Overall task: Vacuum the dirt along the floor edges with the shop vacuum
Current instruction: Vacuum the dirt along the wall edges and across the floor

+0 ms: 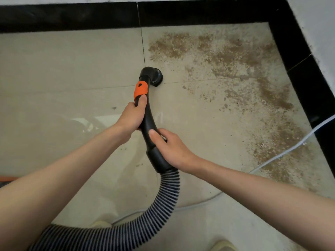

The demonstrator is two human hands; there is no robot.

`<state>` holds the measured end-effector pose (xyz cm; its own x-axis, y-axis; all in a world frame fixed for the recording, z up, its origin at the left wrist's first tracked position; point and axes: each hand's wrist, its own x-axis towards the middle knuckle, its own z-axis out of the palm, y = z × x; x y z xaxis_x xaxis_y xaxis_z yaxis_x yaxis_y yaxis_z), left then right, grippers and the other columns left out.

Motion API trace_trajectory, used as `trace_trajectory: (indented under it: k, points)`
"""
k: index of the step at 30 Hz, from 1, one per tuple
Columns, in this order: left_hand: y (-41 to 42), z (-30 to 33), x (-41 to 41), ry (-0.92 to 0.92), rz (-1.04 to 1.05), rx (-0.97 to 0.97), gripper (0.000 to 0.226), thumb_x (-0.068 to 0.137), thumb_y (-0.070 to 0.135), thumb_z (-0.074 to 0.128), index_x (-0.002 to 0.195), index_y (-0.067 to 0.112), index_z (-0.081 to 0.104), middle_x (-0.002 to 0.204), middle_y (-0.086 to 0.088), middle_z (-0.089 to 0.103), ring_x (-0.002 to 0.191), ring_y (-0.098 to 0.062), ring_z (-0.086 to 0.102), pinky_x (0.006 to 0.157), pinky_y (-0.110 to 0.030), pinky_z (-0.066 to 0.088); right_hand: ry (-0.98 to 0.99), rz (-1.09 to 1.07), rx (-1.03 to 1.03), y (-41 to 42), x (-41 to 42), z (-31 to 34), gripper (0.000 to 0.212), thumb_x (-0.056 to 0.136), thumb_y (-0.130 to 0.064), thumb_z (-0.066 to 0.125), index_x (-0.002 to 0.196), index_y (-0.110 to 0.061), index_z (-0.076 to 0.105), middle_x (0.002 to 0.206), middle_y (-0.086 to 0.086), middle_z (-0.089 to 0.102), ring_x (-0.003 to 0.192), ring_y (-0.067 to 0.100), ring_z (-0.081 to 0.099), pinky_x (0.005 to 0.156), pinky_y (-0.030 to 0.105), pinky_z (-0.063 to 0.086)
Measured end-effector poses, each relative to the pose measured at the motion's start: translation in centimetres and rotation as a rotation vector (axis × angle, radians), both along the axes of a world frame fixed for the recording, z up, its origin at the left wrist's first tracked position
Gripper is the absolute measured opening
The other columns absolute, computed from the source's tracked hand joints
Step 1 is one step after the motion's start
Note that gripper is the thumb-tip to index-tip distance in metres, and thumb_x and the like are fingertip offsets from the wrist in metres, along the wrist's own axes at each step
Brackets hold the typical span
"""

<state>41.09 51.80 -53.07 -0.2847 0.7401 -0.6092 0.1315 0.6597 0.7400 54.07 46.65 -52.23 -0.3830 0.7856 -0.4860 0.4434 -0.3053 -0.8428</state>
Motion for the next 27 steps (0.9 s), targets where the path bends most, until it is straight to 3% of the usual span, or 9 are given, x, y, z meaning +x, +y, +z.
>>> trace_trajectory:
  k: [7, 10, 13, 15, 17, 20, 25, 27]
  points:
    - [6.2, 0.1, -0.8, -0.069, -0.011, 0.053, 0.04, 0.099, 0.043, 0.036, 0.106, 0.005, 0.048, 0.083, -0.006, 0.054, 0.078, -0.023, 0.055, 0.076, -0.036, 0.049, 0.0, -0.004, 0.006, 8.1, -1.2, -0.2, 0.042, 0.099, -0.042, 0.044, 0.105, -0.005, 0.062, 0.094, 0.007, 0.064, 0.08, 0.016, 0.059, 0.074, 0.027, 0.049]
    - [8.5, -0.1, -1.0, 0.028, -0.005, 0.091, 0.039, 0.101, 0.04, 0.03, 0.106, 0.005, 0.047, 0.088, -0.008, 0.053, 0.079, -0.022, 0.052, 0.062, -0.029, 0.045, 0.024, -0.017, -0.013, 10.0, -2.2, -0.4, 0.042, 0.099, -0.043, 0.043, 0.112, -0.008, 0.062, 0.102, 0.007, 0.066, 0.084, 0.016, 0.062, 0.077, 0.027, 0.051]
    - [9.9, -1.0, -1.4, 0.132, -0.033, 0.083, 0.049, 0.1, 0.043, 0.027, 0.114, 0.0, 0.049, 0.101, -0.014, 0.056, 0.087, -0.025, 0.053, 0.07, -0.031, 0.045, 0.016, -0.057, -0.024, 10.2, -2.7, -0.8, 0.037, 0.098, -0.045, 0.045, 0.11, -0.013, 0.059, 0.105, 0.006, 0.065, 0.092, 0.019, 0.062, 0.084, 0.031, 0.05]
    - [10.6, -1.9, -1.8, 0.161, -0.035, 0.068, 0.056, 0.1, 0.045, 0.027, 0.123, -0.002, 0.047, 0.109, -0.016, 0.057, 0.093, -0.027, 0.054, 0.08, -0.034, 0.045, 0.033, -0.078, -0.038, 9.5, -2.6, -1.6, 0.035, 0.091, -0.047, 0.058, 0.111, -0.018, 0.053, 0.101, -0.003, 0.063, 0.09, 0.014, 0.062, 0.082, 0.028, 0.051]
    - [11.2, -2.4, -2.2, 0.18, -0.028, 0.066, 0.058, 0.1, 0.046, 0.026, 0.124, -0.002, 0.047, 0.108, -0.015, 0.057, 0.095, -0.028, 0.054, 0.084, -0.034, 0.045, 0.054, -0.115, -0.013, 9.0, -2.8, -2.3, 0.041, 0.082, -0.04, 0.072, 0.111, -0.023, 0.049, 0.089, -0.01, 0.062, 0.074, 0.002, 0.062, 0.07, 0.02, 0.052]
    - [12.6, -2.7, -2.9, 0.162, 0.005, 0.099, 0.057, 0.1, 0.046, 0.027, 0.123, -0.001, 0.048, 0.113, -0.017, 0.058, 0.1, -0.029, 0.056, 0.089, -0.037, 0.047, 0.094, -0.192, 0.069, 9.9, -3.5, -2.9, 0.039, 0.08, -0.031, 0.074, 0.109, -0.027, 0.05, 0.08, -0.011, 0.061, 0.054, -0.005, 0.056, 0.054, 0.014, 0.048]
    - [14.9, -2.7, -3.9, 0.051, 0.048, 0.116, 0.053, 0.099, 0.047, 0.032, 0.124, 0.002, 0.046, 0.113, -0.015, 0.058, 0.101, -0.029, 0.058, 0.088, -0.037, 0.049, 0.126, -0.194, 0.12, 13.0, -4.1, -2.9, 0.033, 0.081, -0.029, 0.074, 0.109, -0.021, 0.058, 0.078, -0.011, 0.06, 0.054, -0.004, 0.056, 0.053, 0.013, 0.047]
    - [15.5, -2.8, -4.0, 0.026, 0.057, 0.132, 0.052, 0.099, 0.045, 0.035, 0.125, 0.002, 0.045, 0.111, -0.014, 0.058, 0.098, -0.027, 0.058, 0.085, -0.035, 0.049, 0.132, -0.189, 0.119, 14.2, -4.3, -3.0, 0.031, 0.081, -0.029, 0.075, 0.106, -0.021, 0.059, 0.079, -0.009, 0.061, 0.06, 0.001, 0.058, 0.06, 0.021, 0.054]
